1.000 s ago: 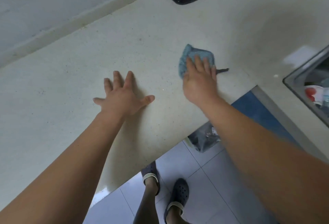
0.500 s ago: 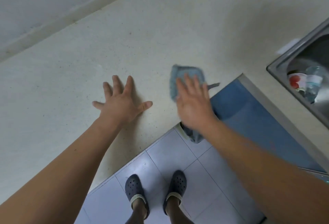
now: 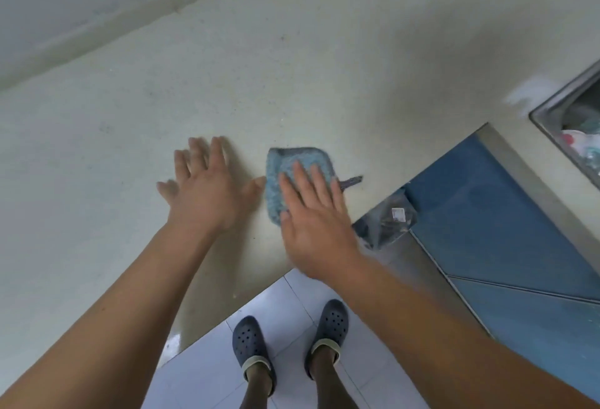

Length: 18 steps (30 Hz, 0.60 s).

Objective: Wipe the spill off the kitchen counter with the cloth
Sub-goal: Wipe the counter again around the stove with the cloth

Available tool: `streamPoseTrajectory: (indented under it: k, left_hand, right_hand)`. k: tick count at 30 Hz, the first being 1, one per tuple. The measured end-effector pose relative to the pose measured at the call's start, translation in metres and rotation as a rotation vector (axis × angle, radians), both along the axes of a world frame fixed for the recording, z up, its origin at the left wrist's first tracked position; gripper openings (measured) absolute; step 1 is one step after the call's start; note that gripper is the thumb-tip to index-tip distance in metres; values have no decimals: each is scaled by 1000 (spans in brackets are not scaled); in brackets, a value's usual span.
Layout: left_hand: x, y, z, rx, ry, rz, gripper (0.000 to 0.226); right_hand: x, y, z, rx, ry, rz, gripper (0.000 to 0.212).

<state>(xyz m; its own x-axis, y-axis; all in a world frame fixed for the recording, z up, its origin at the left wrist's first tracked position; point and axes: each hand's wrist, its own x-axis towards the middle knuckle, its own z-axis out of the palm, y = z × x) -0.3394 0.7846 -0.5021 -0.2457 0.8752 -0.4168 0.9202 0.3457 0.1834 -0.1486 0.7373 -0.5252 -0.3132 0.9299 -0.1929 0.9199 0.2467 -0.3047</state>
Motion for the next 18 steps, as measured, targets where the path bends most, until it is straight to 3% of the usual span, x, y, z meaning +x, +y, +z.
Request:
streamPoseTrajectory:
  k: [2, 4, 8, 10, 12, 15, 18]
  left_hand:
    - [-19, -6, -1, -4, -29, 7, 102]
    - [-37, -8, -4, 23, -42, 3, 98]
    - [-66, -8, -5, 95, -59, -28, 93]
    - [-78, -3, -5, 78, -51, -2, 92]
    - [-86, 4, -4, 45, -55, 41, 88]
    - [-95, 11, -2, 50, -124, 96, 75]
    - [-101, 10, 2, 75, -149, 100, 68]
  right_hand:
    - [-18, -21, 6, -36, 4, 280, 63]
    - [-6, 11, 5, -23, -2, 312, 62]
    - [30, 102, 3, -12, -142, -202, 64]
    - [12, 102, 3, -43, -122, -388, 64]
    - [-35, 60, 2, -6, -103, -248, 65]
    - [-85, -21, 3, -28, -17, 202, 65]
    - [-65, 19, 4, -11, -30, 358, 62]
